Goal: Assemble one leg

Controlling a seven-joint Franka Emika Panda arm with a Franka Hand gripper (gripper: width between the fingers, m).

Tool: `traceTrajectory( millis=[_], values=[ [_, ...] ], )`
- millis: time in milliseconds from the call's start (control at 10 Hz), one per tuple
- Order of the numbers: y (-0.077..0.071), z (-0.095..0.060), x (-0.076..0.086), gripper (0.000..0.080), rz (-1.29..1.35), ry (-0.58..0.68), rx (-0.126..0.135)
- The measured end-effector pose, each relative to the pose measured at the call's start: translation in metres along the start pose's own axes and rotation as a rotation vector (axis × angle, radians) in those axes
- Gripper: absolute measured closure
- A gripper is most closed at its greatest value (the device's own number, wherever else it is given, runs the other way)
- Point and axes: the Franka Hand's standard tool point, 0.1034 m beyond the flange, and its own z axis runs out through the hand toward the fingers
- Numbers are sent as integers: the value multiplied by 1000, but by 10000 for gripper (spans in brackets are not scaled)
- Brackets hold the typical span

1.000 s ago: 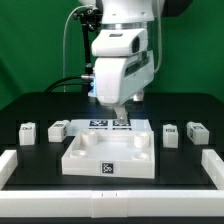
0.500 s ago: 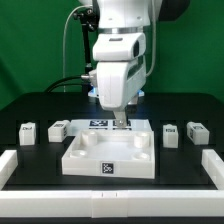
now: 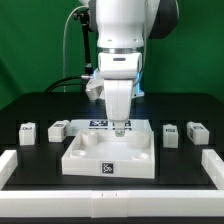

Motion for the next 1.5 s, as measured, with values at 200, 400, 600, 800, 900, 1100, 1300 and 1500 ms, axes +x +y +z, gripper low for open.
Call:
traceTrajectory(
  millis=[200,400,600,800,900,1100,1300,1500],
  values=[
    [0,2,0,149,0,1,4],
    [-10,24,-2,149,2,9,34],
    [-20,36,-4,149,12,12,65],
    [-23,39,-5,149,15,13,72],
    [-23,39,-5,149,19,13,72],
    [-23,40,-5,162,20,13,72],
    [-23,40,-5,347,20,13,73],
    [-23,40,-5,684,20,13,73]
  ],
)
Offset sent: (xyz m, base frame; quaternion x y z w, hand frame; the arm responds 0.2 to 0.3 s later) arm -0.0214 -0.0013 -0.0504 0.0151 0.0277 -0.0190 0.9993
